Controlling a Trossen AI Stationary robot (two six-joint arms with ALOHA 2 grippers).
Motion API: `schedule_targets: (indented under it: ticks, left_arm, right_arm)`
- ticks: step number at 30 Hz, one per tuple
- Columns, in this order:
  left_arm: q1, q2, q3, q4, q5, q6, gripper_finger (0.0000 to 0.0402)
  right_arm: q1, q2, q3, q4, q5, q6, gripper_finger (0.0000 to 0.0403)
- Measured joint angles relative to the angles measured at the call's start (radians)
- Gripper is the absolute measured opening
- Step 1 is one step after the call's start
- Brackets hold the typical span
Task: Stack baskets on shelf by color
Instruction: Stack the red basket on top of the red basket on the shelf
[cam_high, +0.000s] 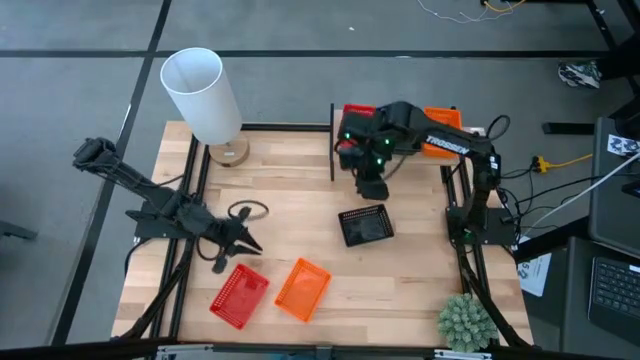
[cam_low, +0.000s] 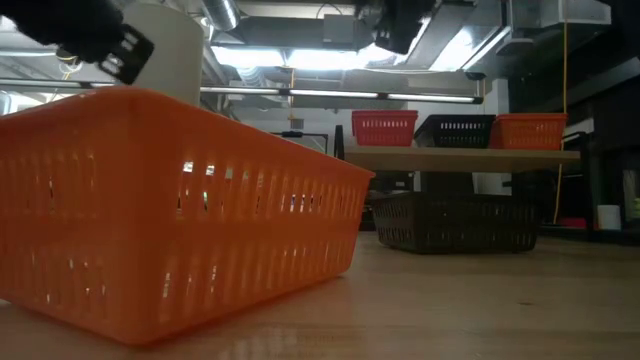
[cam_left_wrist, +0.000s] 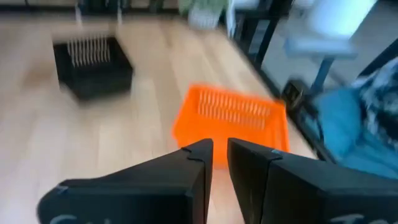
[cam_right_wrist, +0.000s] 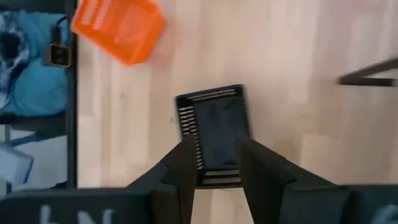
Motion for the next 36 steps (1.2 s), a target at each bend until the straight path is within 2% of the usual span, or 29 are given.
schedule_targets:
  ticks: [2, 4, 9, 11, 15, 22, 28, 31, 36]
  left_arm:
    - [-0.05, 0.046, 0.05, -0.119, -0.027, -0.096, 0.0041]
    - [-0.1, 0.099, 0.114, -0.27, -0.01, -0.242, 0.0041]
    - [-0.219, 0.255, 0.256, -0.617, 0.148, -0.753, 0.0041]
    - [-0.264, 0.309, 0.299, -0.682, 0.192, -0.878, 0.0041]
    - [-0.347, 0.385, 0.326, -0.754, 0.227, -1.03, 0.0041]
    - [-0.413, 0.478, 0.328, -0.648, 0.274, -1.116, 0.0041]
    - [-0.412, 0.513, 0.327, -0.706, 0.299, -1.169, 0.0038]
    - [-0.383, 0.54, 0.327, -0.672, 0.294, -1.154, 0.0028]
    - [-0.256, 0.616, 0.327, -0.595, 0.321, -1.015, 0.0006]
  right_arm:
    - [0.041, -0.011, -0.009, 0.002, 0.0, 0.017, 0.0113]
    - [0.079, -0.031, -0.022, 0.003, 0.0, 0.018, 0.0113]
    - [0.168, -0.084, -0.081, 0.001, 0.043, 0.1, 0.0113]
    - [0.203, -0.096, -0.097, 0.001, 0.096, 0.158, 0.0113]
    - [0.273, -0.123, -0.132, 0.002, 0.155, 0.293, 0.0113]
    - [0.406, -0.138, -0.177, 0.002, 0.168, 0.356, 0.0113]
    - [0.499, -0.138, -0.181, 0.002, 0.208, 0.462, 0.0113]
    - [0.547, -0.138, -0.181, 0.002, 0.237, 0.498, 0.0113]
    - [0.625, -0.138, -0.181, 0.002, 0.308, 0.587, 0.0113]
